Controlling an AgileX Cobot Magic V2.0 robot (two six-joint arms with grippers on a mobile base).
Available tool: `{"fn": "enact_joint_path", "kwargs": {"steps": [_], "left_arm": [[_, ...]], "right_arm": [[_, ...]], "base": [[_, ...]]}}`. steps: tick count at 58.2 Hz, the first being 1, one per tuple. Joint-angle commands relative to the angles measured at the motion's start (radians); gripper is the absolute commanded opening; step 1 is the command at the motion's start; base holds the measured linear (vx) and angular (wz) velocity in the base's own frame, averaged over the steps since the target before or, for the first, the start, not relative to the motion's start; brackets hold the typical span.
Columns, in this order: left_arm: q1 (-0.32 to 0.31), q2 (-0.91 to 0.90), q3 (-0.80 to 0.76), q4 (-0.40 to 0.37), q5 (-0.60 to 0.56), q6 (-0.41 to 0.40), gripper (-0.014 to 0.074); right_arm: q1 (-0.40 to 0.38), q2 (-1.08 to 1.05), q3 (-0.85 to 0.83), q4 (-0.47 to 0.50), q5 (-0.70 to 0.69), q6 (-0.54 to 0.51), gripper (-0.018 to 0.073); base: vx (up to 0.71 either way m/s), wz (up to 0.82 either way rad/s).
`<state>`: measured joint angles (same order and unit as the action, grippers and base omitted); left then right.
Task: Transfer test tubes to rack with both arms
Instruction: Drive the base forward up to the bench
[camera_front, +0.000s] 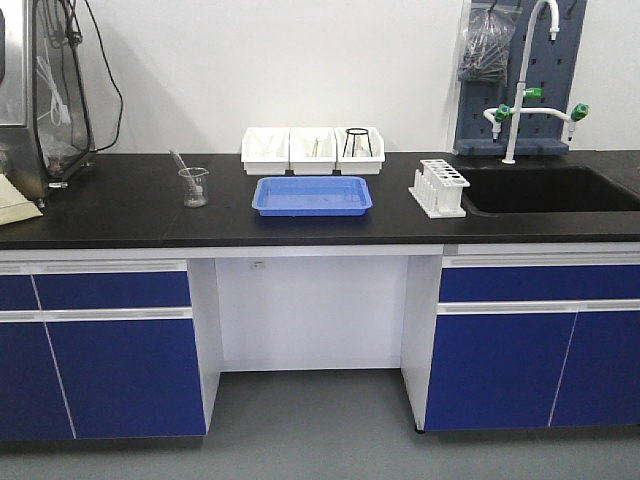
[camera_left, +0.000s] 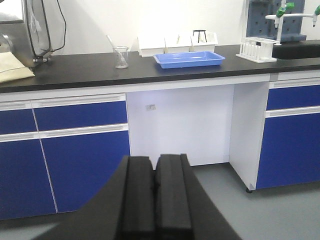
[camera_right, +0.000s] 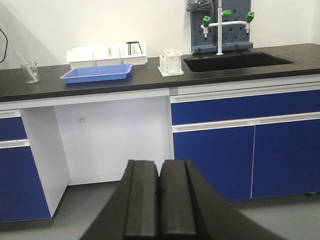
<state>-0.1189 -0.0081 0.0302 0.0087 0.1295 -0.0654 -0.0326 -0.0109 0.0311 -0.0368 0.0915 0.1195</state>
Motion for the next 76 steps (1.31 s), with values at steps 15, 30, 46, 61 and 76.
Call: {"fn": "enact_joint_path", "kwargs": {"steps": [15, 30, 46, 61, 76], "left_arm": [[0.000, -0.011, 0.025, -0.009, -0.082, -0.008, -0.0020], [0.000, -0.011, 0.025, -0.009, -0.082, -0.008, -0.0020], [0.000, -0.011, 0.025, -0.009, -0.082, -0.008, -0.0020], [0.000, -0.011, 0.025, -0.009, -0.082, -0.008, -0.0020], [0.000, -0.011, 0.025, -0.009, -0.082, -0.008, -0.0020]], "right_arm": [[0.000, -0.007, 0.010, -0.009, -0.074, -0.010, -0.0008], [0.000, -0.007, 0.010, -0.009, -0.074, -0.010, -0.0008], [0.000, -0.007, 0.010, -0.009, -0.074, -0.010, -0.0008], [0.000, -0.007, 0.010, -0.009, -0.074, -0.010, -0.0008], [0.000, -0.007, 0.010, -0.009, -0.074, -0.010, -0.0008]], "base": [[0.00, 0.00], [0.00, 0.00], [0.00, 0.00], [0.04, 0.00], [0.14, 0.01]]}}
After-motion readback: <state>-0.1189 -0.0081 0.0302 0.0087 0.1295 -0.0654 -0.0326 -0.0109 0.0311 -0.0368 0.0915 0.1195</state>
